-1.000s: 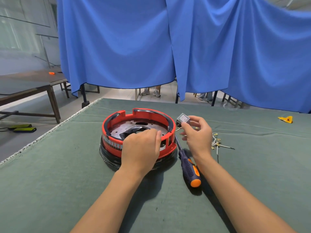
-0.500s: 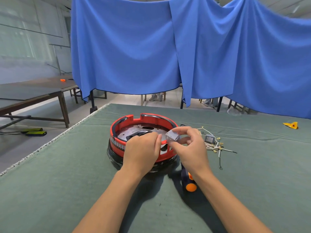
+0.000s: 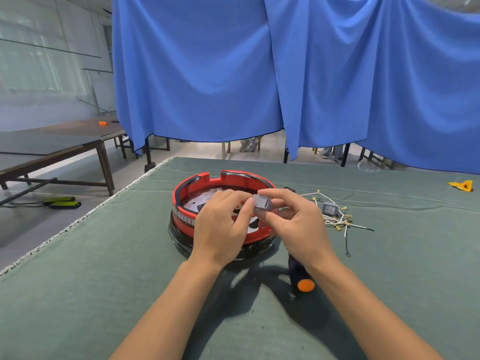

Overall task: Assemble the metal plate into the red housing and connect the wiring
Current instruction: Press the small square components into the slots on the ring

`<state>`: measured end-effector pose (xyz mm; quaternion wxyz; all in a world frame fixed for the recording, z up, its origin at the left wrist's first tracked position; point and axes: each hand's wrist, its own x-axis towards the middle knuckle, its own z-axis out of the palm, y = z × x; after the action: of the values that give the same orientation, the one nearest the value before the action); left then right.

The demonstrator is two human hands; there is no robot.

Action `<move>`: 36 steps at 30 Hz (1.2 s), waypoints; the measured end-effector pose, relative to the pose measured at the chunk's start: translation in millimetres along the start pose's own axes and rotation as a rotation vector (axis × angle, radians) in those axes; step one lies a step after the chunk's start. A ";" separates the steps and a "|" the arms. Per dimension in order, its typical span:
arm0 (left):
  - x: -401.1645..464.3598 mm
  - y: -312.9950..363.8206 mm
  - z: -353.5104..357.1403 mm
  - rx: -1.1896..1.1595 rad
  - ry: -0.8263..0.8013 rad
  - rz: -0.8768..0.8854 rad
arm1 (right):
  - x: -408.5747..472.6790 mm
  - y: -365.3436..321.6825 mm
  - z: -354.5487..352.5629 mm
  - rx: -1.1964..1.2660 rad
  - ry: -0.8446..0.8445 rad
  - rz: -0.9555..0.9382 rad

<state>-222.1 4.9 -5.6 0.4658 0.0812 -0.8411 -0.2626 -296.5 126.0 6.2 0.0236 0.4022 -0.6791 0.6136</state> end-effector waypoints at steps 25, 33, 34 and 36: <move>0.4 0.9 -0.5 0.166 -0.031 -0.200 | -5.8 15.2 4.6 -0.448 0.057 -0.142; 0.7 4.0 -1.5 0.143 -0.025 -0.218 | -6.5 19.8 8.9 -0.491 0.022 -0.130; 0.8 4.8 -1.8 0.139 -0.028 -0.219 | -6.3 19.6 8.9 -0.480 0.028 -0.126; 0.5 5.8 -2.3 0.133 -0.031 -0.218 | -6.2 19.2 8.8 -0.453 0.041 -0.115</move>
<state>-219.9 8.8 -1.2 0.4152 0.1987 -0.8499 -0.2564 -299.3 120.2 -14.9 0.1619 0.4123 -0.7747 0.4513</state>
